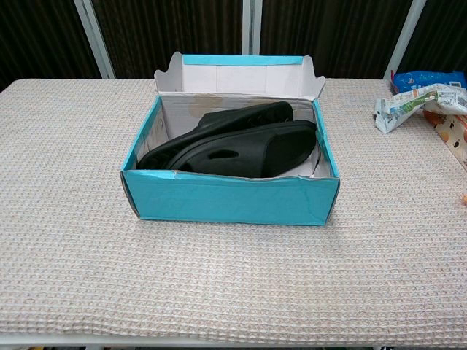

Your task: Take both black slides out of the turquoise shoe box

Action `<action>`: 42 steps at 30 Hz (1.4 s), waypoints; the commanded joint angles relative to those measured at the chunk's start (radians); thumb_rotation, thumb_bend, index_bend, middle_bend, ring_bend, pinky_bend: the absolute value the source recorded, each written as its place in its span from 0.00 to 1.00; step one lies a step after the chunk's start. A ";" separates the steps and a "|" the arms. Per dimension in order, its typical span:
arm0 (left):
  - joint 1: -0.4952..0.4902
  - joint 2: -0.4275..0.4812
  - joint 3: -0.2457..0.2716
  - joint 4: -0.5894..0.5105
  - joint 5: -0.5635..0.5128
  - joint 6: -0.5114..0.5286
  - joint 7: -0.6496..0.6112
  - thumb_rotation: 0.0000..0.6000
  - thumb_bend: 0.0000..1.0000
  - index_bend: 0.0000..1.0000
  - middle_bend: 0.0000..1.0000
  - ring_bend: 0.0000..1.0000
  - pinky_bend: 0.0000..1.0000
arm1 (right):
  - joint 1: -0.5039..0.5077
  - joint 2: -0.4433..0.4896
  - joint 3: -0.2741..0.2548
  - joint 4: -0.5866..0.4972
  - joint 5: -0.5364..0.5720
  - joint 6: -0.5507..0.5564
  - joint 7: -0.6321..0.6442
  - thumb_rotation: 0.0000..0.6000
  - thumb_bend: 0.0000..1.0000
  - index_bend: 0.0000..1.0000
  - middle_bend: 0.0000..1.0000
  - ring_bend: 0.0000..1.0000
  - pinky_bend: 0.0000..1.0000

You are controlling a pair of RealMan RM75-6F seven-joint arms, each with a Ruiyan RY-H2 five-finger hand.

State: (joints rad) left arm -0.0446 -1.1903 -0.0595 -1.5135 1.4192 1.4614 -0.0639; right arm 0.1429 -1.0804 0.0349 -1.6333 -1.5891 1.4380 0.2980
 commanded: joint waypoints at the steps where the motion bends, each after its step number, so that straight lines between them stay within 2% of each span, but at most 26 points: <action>1: 0.001 -0.003 0.000 0.005 0.001 0.002 -0.003 1.00 0.03 0.18 0.14 0.03 0.13 | -0.003 0.000 0.000 -0.005 -0.002 0.009 -0.004 1.00 0.13 0.00 0.00 0.00 0.00; 7: 0.005 -0.007 0.003 0.015 0.011 0.015 -0.017 1.00 0.03 0.18 0.14 0.04 0.13 | -0.013 0.000 -0.010 -0.005 -0.015 0.023 0.008 1.00 0.13 0.00 0.00 0.00 0.00; 11: 0.010 -0.010 0.004 0.017 0.017 0.028 -0.028 1.00 0.03 0.18 0.14 0.04 0.13 | 0.021 0.003 -0.012 -0.004 -0.053 -0.009 0.008 1.00 0.13 0.00 0.00 0.00 0.00; 15: 0.015 -0.013 0.005 0.023 0.021 0.037 -0.036 1.00 0.03 0.18 0.14 0.04 0.13 | 0.117 0.009 0.009 -0.027 -0.098 -0.107 -0.005 1.00 0.13 0.00 0.00 0.00 0.00; 21: 0.025 -0.010 0.005 0.026 0.014 0.044 -0.043 1.00 0.03 0.18 0.14 0.04 0.13 | 0.332 -0.054 0.093 -0.038 -0.103 -0.326 -0.039 1.00 0.13 0.00 0.00 0.00 0.00; 25: 0.030 -0.006 0.007 0.028 0.009 0.043 -0.044 1.00 0.03 0.18 0.14 0.04 0.13 | 0.484 -0.144 0.150 0.013 -0.046 -0.500 -0.075 1.00 0.13 0.00 0.00 0.00 0.00; 29: 0.030 -0.006 0.007 0.027 0.005 0.039 -0.046 1.00 0.03 0.18 0.14 0.04 0.13 | 0.593 -0.260 0.188 0.105 0.015 -0.607 -0.157 1.00 0.12 0.00 0.00 0.00 0.00; 34: 0.029 -0.004 0.005 0.032 0.008 0.037 -0.054 1.00 0.03 0.18 0.14 0.04 0.13 | 0.682 -0.420 0.207 0.252 0.081 -0.664 -0.236 1.00 0.03 0.00 0.00 0.00 0.00; 42: 0.023 -0.009 0.003 0.045 0.013 0.033 -0.069 1.00 0.03 0.18 0.14 0.04 0.13 | 0.728 -0.587 0.178 0.421 0.109 -0.654 -0.270 1.00 0.00 0.00 0.00 0.00 0.00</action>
State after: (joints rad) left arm -0.0210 -1.1986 -0.0565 -1.4686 1.4320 1.4942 -0.1328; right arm 0.8542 -1.6312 0.2203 -1.2491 -1.4910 0.7801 0.0430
